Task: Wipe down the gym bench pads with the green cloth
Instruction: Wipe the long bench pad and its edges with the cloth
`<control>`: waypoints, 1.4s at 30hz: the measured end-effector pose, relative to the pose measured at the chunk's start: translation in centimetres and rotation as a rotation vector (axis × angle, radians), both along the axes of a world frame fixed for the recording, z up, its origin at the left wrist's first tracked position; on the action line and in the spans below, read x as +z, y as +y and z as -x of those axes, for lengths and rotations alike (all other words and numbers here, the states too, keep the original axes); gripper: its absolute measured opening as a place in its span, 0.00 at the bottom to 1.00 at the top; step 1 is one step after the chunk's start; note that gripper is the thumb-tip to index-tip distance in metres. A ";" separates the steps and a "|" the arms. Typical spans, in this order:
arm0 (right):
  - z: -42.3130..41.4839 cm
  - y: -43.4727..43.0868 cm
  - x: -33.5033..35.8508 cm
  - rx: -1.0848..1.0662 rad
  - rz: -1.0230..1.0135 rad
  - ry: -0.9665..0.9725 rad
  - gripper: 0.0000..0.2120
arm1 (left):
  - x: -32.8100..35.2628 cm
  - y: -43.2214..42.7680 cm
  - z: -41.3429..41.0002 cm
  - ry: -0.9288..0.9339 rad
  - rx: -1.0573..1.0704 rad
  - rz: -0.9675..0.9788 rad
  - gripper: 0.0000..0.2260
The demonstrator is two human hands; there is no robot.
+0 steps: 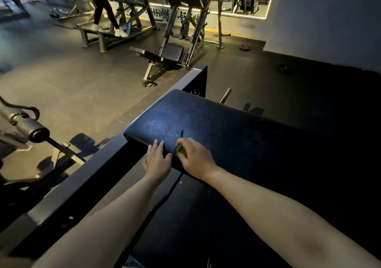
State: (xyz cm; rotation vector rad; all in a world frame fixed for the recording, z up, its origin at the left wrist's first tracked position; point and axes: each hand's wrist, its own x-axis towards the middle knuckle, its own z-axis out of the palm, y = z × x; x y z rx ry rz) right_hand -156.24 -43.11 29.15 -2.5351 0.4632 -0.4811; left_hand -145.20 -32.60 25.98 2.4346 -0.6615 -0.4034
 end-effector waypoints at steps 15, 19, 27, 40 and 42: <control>-5.4 -13.8 -2.5 -0.318 0.085 0.268 0.23 | -0.3 -4.6 -2.9 0.000 0.285 -0.049 0.34; -9.6 -14.8 -2.6 -0.315 0.056 0.217 0.18 | -1.4 -4.8 -3.0 -0.041 0.283 -0.068 0.34; -13.0 -7.9 -2.4 0.303 0.149 0.155 0.14 | -1.8 -5.0 -2.8 -0.077 0.329 -0.052 0.33; -14.7 -20.5 -2.5 -0.265 0.097 0.224 0.16 | -1.8 -5.3 -2.5 -0.101 0.362 -0.067 0.32; -15.0 -19.1 -2.7 -0.239 0.084 0.221 0.16 | -1.8 -5.2 -2.5 -0.092 0.356 -0.039 0.32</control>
